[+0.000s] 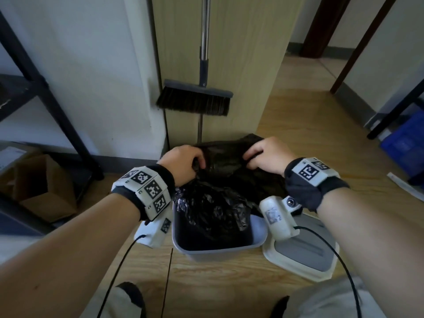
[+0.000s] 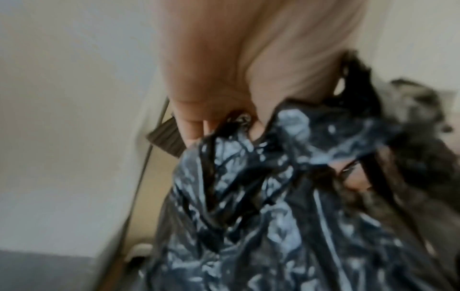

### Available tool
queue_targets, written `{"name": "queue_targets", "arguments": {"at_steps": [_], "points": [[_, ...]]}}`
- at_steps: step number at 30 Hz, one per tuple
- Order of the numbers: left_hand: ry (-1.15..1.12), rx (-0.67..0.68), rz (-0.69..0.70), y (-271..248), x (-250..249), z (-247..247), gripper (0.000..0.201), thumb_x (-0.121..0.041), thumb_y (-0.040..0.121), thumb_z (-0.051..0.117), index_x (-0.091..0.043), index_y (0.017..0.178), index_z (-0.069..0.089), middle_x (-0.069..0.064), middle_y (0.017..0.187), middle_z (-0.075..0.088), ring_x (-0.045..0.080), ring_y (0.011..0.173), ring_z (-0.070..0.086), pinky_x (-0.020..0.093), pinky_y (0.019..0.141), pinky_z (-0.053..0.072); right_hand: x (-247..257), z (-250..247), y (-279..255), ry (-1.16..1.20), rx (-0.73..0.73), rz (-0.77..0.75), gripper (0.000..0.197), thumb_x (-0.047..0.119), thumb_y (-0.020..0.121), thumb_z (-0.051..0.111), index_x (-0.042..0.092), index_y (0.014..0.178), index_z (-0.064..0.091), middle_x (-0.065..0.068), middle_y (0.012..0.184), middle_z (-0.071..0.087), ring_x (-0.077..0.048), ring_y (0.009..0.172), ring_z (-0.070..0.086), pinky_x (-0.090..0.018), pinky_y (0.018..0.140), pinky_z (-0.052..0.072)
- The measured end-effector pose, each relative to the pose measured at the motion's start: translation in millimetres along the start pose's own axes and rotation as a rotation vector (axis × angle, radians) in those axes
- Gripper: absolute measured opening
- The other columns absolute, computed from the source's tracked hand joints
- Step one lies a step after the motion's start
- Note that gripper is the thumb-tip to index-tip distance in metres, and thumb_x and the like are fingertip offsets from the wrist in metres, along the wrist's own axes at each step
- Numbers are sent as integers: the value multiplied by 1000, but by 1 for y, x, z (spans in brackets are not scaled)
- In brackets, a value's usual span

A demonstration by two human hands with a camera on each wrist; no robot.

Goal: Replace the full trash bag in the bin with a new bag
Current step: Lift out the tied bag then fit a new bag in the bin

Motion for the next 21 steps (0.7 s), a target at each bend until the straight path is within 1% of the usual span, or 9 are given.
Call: {"name": "queue_targets", "arguments": {"at_steps": [4,6,9,12,14,16,19,20,21], "points": [[255,0,-213,-10,61,-11,33,-7,82,52,-24,105,67,7,119,57,29,105,59,33,86,49,-25,26,-3,-111,227,95,26,1,81,66,18,97,77,0,91,66,-11,84,57,-17,63,42],[287,22,-298,-16,84,-16,31,-11,81,53,-25,105,66,8,118,58,31,103,60,36,88,51,-37,29,-4,-130,262,149,29,-3,85,60,17,99,76,-4,101,67,-15,85,58,-20,69,45],[340,26,-353,-21,99,-20,35,-12,80,53,-22,112,61,9,112,60,32,100,62,40,85,53,-53,14,-3,-136,149,221,40,-4,86,52,17,116,69,-7,128,61,-25,110,59,-29,87,49],[346,24,-325,-18,97,-16,41,-12,81,53,-19,120,58,10,113,63,30,102,62,39,85,53,-62,-8,-4,-188,-49,243,57,3,87,47,25,139,46,-7,141,51,-32,115,57,-33,86,49],[312,35,-293,-14,88,-9,44,-13,80,55,-19,124,56,9,119,61,28,107,59,36,87,51,-60,-11,-4,-200,-102,200,67,8,87,48,30,147,28,-11,136,54,-33,101,59,-29,69,48],[284,38,-273,-11,77,-3,36,-22,81,58,-19,116,62,6,116,63,26,104,60,33,84,50,-54,-1,-1,-189,-75,139,76,10,85,51,35,149,18,-13,132,54,-30,86,56,-26,54,39],[317,-1,-259,-8,67,-2,23,-35,80,60,-19,93,71,2,107,61,23,101,56,34,79,50,-49,22,3,-227,49,101,78,7,86,49,39,148,17,-13,145,38,-16,62,46,-22,48,31],[344,-42,-231,-7,63,-5,21,-35,79,61,-20,88,71,2,111,56,24,108,51,37,83,48,-50,29,3,-245,90,105,76,5,87,48,40,148,19,-13,152,29,-13,58,40,-21,46,28],[371,-94,-186,-5,58,-8,17,-34,78,63,-21,85,71,3,119,51,25,116,44,38,91,44,-50,34,3,-255,119,109,75,4,87,46,41,148,20,-12,156,20,-15,60,42,-21,45,28]]}}
Point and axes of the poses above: each hand's wrist, its own y-axis towards the middle knuckle, its own z-axis out of the palm, x = y × z, the point moved 9 cm from there along y, towards the middle knuckle
